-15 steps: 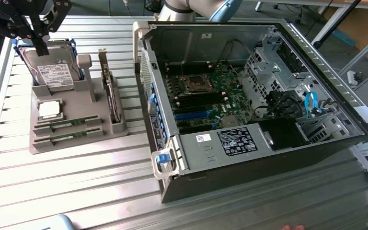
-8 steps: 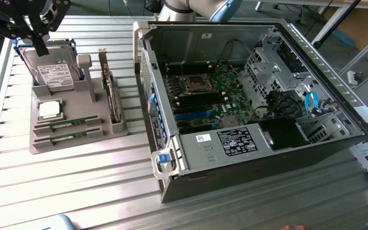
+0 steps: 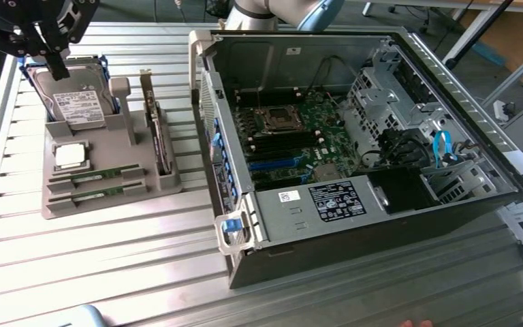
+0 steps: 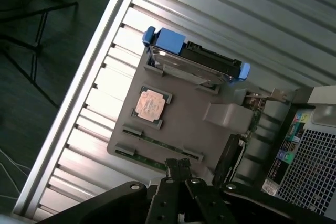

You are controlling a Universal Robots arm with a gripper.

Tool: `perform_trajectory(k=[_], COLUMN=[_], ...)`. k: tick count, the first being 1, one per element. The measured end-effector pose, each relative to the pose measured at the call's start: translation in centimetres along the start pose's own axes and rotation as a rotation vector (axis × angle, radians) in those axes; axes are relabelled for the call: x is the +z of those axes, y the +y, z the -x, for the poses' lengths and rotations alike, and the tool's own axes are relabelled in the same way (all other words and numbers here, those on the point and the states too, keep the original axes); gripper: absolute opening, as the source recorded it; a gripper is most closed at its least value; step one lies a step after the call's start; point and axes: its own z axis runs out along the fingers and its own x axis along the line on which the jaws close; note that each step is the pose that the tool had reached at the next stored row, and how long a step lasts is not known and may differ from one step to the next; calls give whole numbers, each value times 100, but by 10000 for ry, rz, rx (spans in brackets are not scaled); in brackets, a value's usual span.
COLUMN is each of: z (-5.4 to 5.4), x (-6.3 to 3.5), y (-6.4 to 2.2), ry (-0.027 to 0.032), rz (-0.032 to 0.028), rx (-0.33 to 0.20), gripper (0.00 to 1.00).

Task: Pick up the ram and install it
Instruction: 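Pick up the ram and move it above insertion slot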

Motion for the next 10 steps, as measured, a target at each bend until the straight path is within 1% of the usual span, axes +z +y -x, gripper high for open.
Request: perform_trajectory(k=[6,10], z=[0,0], x=[0,0], y=[0,0], ry=[31,57], rz=[18,33], rx=[-715,-1317], gripper=[11,11])
